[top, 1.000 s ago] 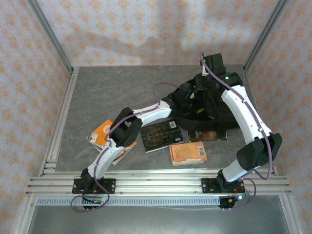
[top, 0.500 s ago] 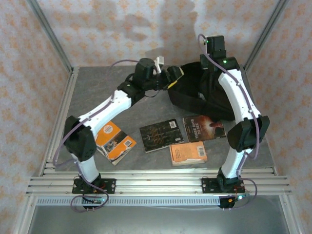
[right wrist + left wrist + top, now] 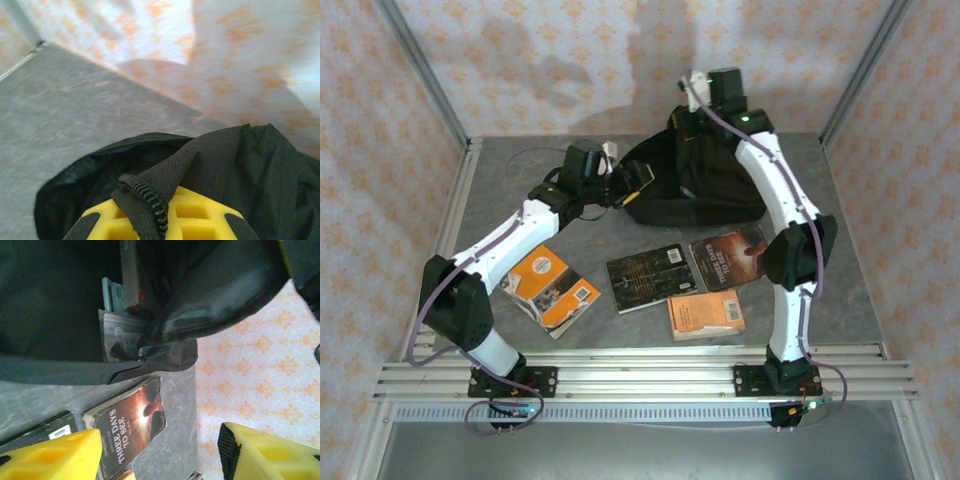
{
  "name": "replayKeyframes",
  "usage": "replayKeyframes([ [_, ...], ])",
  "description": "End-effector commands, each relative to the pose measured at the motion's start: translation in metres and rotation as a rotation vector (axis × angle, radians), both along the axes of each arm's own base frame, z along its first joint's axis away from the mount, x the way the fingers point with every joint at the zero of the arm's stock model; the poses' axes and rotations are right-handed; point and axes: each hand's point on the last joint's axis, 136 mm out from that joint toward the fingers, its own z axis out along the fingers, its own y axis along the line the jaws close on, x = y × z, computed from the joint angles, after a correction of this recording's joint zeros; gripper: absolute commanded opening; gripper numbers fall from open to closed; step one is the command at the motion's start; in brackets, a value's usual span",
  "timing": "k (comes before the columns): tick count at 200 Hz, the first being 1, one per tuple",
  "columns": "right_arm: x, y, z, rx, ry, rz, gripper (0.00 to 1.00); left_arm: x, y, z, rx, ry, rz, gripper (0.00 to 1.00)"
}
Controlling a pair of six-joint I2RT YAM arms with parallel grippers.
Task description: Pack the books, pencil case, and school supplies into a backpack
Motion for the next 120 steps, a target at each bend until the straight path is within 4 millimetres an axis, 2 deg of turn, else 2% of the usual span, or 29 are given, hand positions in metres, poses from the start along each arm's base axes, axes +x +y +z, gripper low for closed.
replayKeyframes([
  [1, -0.001, 0.025, 0.039, 0.112, -0.078, 0.032, 0.0, -0.017, 0.027, 0.022, 0.054, -0.047, 0.022, 0.64],
  [19, 0.002, 0.022, 0.02, 0.113, -0.021, -0.051, 0.0, -0.033, 0.048, 0.019, 0.152, -0.042, 0.044, 0.64],
  [22, 0.002, 0.022, 0.017, 0.109, -0.015, -0.062, 0.03, -0.036, 0.052, 0.019, 0.166, -0.039, 0.048, 0.64],
  [30, 0.0, 0.022, 0.015, 0.095, -0.015, -0.096, 0.15, -0.044, 0.058, 0.016, 0.196, -0.028, 0.056, 0.64],
  [42, -0.004, 0.022, 0.014, 0.066, -0.032, -0.141, 0.27, -0.054, 0.067, 0.011, 0.221, -0.012, 0.061, 0.64],
  [58, -0.011, 0.018, 0.022, 0.029, -0.071, -0.22, 0.58, -0.068, 0.081, 0.004, 0.261, 0.017, 0.086, 0.65],
  [66, -0.018, 0.014, 0.028, 0.019, -0.077, -0.25, 0.67, -0.074, 0.09, 0.0, 0.281, 0.033, 0.105, 0.65],
  [86, -0.036, -0.004, 0.043, -0.051, -0.074, -0.357, 0.68, -0.092, 0.116, -0.01, 0.344, 0.061, 0.163, 0.71],
  [97, -0.05, -0.014, 0.049, -0.113, -0.082, -0.419, 0.66, -0.103, 0.134, -0.015, 0.385, 0.068, 0.209, 0.75],
  [103, -0.057, -0.024, 0.055, -0.176, -0.124, -0.482, 0.64, -0.109, 0.144, -0.017, 0.406, 0.068, 0.24, 0.78],
  [120, -0.082, -0.023, 0.069, -0.359, -0.285, -0.546, 0.64, -0.125, 0.176, -0.023, 0.478, 0.073, 0.345, 0.86],
])
